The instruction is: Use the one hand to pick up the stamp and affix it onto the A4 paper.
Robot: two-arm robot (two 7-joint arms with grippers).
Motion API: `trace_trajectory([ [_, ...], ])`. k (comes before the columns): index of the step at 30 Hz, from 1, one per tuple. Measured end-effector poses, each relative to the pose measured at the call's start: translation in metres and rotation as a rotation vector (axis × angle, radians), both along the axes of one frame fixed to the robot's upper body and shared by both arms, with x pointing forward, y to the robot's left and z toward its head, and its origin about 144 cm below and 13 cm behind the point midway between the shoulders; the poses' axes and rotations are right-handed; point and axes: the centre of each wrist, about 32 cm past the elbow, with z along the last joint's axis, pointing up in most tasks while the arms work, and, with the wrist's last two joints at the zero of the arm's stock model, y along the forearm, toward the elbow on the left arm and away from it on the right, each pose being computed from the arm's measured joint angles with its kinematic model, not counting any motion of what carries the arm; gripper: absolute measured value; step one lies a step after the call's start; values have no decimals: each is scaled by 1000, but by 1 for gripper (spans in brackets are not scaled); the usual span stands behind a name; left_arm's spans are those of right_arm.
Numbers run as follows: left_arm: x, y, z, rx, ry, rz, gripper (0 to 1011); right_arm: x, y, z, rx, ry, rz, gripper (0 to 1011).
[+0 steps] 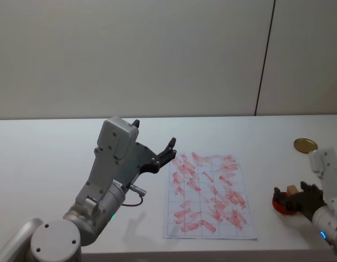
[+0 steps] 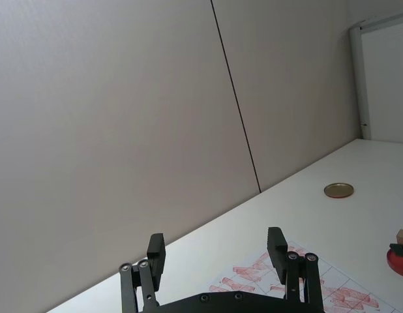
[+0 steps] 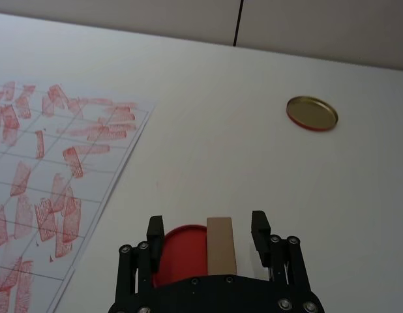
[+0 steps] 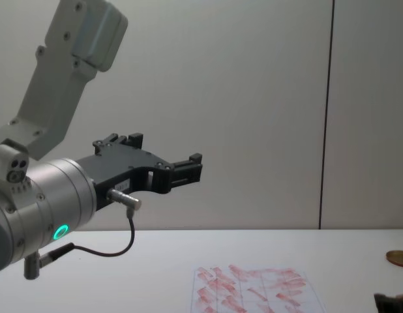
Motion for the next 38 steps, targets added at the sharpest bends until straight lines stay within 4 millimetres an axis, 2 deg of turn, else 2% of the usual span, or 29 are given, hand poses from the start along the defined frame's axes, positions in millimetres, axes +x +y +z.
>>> trace_trajectory([
  [7, 0, 0, 0, 0, 0, 0, 993, -6, -2, 12, 15, -66, 5, 967],
  [10, 0, 0, 0, 0, 0, 0, 993, -9, -3, 19, 24, -104, 7, 1001],
  [22, 0, 0, 0, 0, 0, 0, 993, -27, -11, 39, 60, -266, 19, 1001],
  [38, 0, 0, 0, 0, 0, 0, 993, -40, -17, 50, 82, -357, 35, 1001],
])
